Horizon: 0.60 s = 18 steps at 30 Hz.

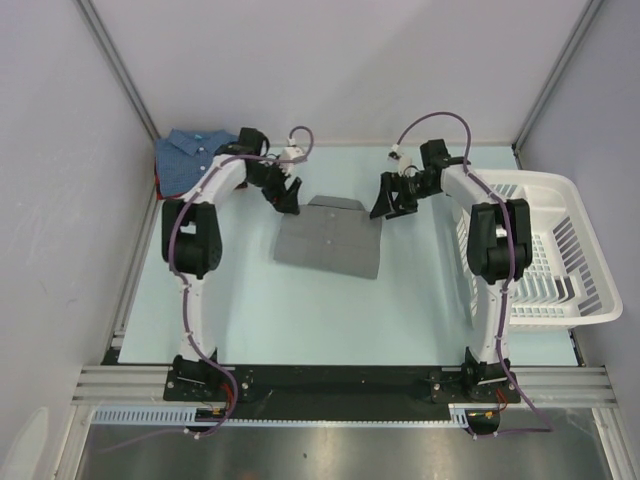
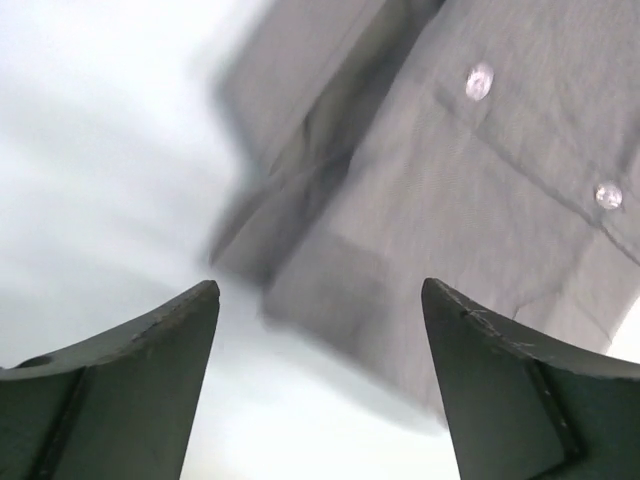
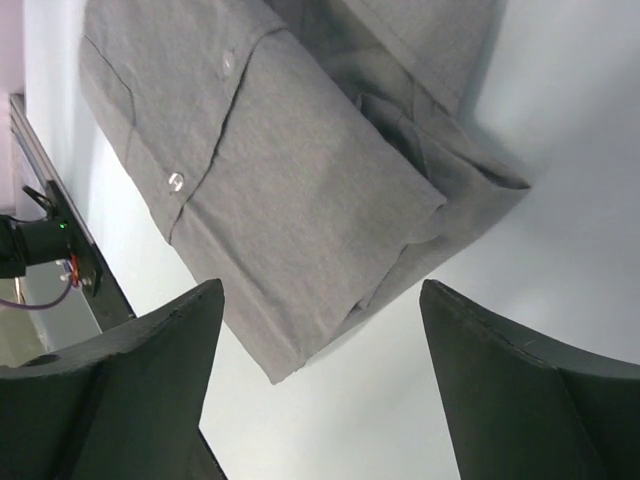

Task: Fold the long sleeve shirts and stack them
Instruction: Fold the shirt

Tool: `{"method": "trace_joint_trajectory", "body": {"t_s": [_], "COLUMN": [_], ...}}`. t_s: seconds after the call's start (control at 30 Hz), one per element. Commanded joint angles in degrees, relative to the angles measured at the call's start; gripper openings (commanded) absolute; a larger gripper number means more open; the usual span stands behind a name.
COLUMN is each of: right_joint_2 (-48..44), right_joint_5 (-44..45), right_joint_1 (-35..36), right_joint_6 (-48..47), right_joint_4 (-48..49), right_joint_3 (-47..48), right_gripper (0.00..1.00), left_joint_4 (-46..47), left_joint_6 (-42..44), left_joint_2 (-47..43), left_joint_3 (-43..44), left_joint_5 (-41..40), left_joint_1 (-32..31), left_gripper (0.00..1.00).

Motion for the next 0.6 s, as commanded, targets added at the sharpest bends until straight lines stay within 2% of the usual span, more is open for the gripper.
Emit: {"method": "trace_joint_trajectory", "body": {"t_s": [0.0,0.13,0.23,0.27,0.37,0.4,0.47,0.5,0.57], "right_joint_2": [0.00,-0.87,-2.54,-3.24,-3.25,-3.16,-3.34,-3.69,-4.13], "right_joint_5": [1.82,1.38,0.86,0.07,-2.83,-3.27,-5.20,-5.82,-7.58], "right_joint_1": [3.11,2.23,2.67,2.85,3.55,3.81,4.25,4.34,4.43], "right_joint_6": [0.33,5.70,7.19,7.55,9.84,9.75,8.09,7.82,2.40], "right_joint_4": [1.17,5.74,8.29,9.25,12.42,12.78,12.08,9.55,5.68], "right_joint_3": [-3.95,-10.90,-16.60,-18.11,-21.89,-22.42,-24.35,-24.88,-26.89], "right_gripper": [0.88,0.91,0.91,0.90,0.76,0.62,0.46,0.29,0.07], "left_joint_4": [2.07,9.09,13.13,13.68,14.21,14.30,13.95,13.68,12.98], "left_joint_6": [-8.56,-19.00,-23.32,-23.94,-26.06,-26.41,-26.41,-26.41,-26.33], "left_joint_2": [-7.80,-9.73,-11.31,-11.58,-12.81,-13.34,-15.35,-16.32,-19.39], "left_joint_3": [-8.45,-17.32,-24.18,-27.07,-32.43,-33.85,-38.14,-39.65,-43.59], "left_joint_5": [4.92,7.81,10.01,10.89,16.86,17.48,19.51,19.68,20.12], "left_joint_1": [1.57,3.06,3.59,3.59,3.51,3.33,3.15,2.89,2.80], "left_gripper": [0.90,0.92,0.92,0.92,0.83,0.74,0.62,0.53,0.50]}}
